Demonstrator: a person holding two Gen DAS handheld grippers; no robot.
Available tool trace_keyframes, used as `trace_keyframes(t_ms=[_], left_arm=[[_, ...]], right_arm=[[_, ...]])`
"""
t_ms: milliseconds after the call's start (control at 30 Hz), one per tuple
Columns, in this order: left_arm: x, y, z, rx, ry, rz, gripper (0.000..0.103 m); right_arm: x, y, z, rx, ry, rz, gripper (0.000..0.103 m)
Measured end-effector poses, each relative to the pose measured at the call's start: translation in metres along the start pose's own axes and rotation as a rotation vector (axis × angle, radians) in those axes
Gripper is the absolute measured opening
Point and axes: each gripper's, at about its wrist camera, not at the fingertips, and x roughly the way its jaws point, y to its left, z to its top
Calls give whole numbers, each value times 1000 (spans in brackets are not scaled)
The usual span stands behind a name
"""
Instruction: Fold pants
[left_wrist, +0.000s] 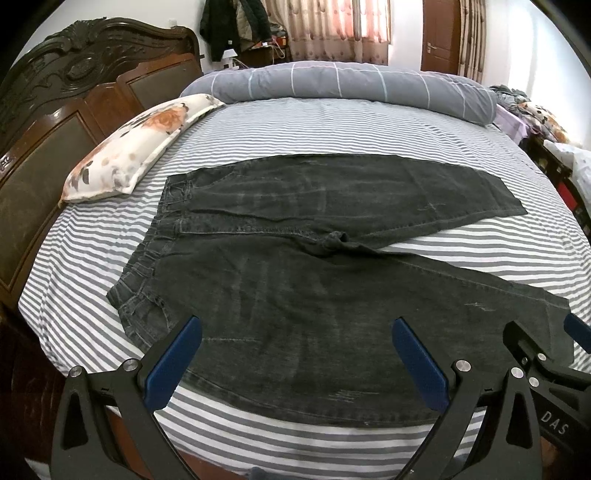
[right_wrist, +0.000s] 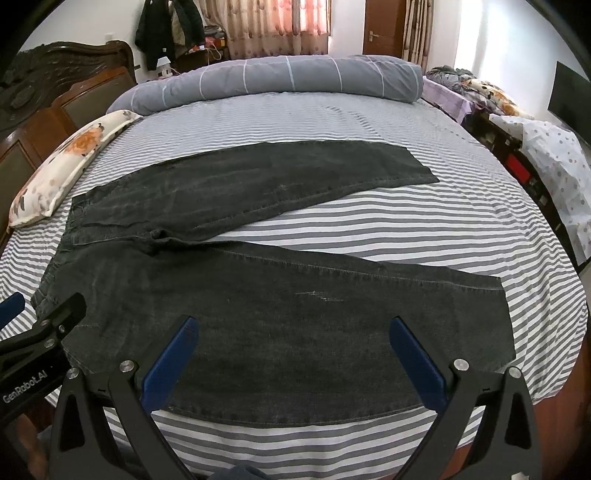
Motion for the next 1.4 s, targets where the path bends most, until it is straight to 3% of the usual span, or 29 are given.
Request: trace_keyframes(t_ms=[1000, 1233, 1300, 1400], left_arm=[[4, 0, -3, -26, 6, -36, 102], [10, 39, 9, -140, 16, -160, 99], [17, 58, 18, -159, 11, -146, 92], [34, 95, 38, -176, 0, -64, 84]], right_arm=[[6, 5, -1, -26, 20, -16, 102], [6, 11, 7, -61, 18, 45, 102], [8, 16, 20, -89, 1, 78, 102], [14, 25, 52, -128, -16, 158, 102]])
